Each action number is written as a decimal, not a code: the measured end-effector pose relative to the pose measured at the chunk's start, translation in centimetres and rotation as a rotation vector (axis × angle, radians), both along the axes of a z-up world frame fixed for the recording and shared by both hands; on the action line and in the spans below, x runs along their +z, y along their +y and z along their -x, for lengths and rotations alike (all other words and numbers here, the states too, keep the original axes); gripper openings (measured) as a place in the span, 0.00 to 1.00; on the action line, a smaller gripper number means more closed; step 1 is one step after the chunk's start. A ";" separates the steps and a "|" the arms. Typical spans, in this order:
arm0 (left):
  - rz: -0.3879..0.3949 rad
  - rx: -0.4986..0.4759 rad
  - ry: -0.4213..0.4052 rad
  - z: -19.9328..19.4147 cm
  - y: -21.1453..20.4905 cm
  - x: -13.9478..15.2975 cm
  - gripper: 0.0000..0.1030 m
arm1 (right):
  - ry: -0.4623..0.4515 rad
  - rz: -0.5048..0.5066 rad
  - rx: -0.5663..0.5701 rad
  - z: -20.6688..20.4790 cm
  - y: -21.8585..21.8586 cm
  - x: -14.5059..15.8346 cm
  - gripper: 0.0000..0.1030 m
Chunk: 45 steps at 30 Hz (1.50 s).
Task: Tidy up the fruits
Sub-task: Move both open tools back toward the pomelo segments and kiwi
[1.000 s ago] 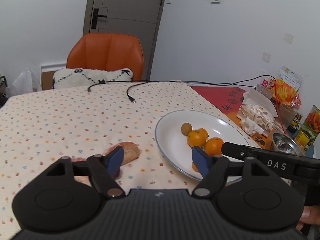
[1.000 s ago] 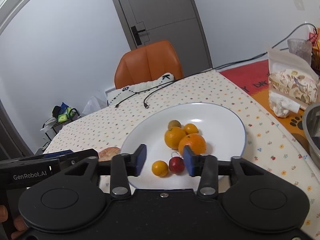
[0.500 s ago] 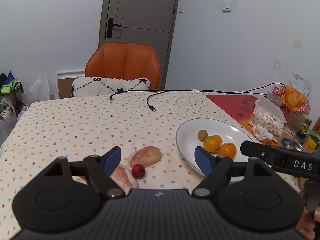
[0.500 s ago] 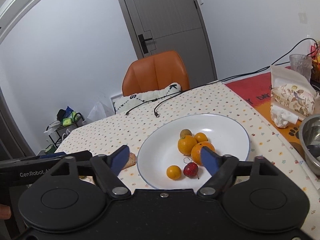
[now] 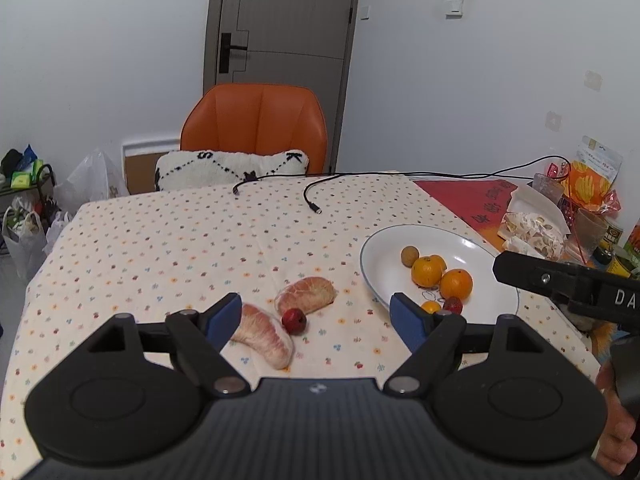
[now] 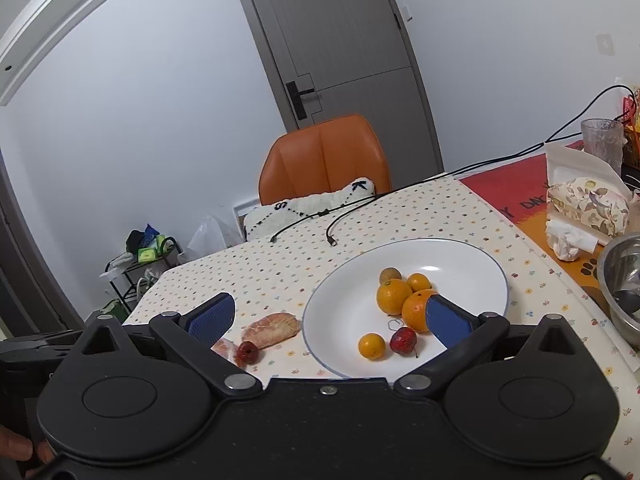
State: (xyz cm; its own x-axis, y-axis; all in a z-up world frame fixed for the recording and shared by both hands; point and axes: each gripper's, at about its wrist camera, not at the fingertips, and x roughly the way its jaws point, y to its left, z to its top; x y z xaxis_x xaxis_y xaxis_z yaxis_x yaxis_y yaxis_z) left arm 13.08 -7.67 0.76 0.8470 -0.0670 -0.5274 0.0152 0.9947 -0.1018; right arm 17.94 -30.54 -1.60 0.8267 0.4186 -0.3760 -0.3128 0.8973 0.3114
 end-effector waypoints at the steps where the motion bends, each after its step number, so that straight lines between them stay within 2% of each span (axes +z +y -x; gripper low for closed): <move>1: 0.008 0.002 0.000 0.2 0.2 0.0 0.82 | -0.002 0.002 0.004 0.1 0.2 0.1 1.00; 7: 0.046 0.005 0.004 1.1 1.5 0.5 0.90 | -0.006 0.010 0.028 0.6 1.0 0.4 1.00; 16: 0.087 0.076 -0.017 2.6 4.3 1.4 1.00 | -0.023 0.023 0.063 1.4 2.5 1.0 1.00; 29: 0.100 0.130 -0.010 3.9 6.9 1.3 1.00 | -0.034 0.048 0.106 2.3 4.4 1.4 1.00; 45: 0.126 0.129 0.000 4.4 8.8 0.3 1.00 | -0.008 0.056 0.150 2.3 6.1 0.5 1.00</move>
State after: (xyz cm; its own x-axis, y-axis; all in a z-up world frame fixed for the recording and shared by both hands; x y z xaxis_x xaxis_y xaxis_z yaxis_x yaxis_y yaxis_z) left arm 8.72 1.13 1.04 0.8528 -0.0233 -0.5218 -0.1115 0.9679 -0.2254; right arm 15.65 -24.42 -1.08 0.7598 0.5159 -0.3957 -0.4467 0.8564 0.2590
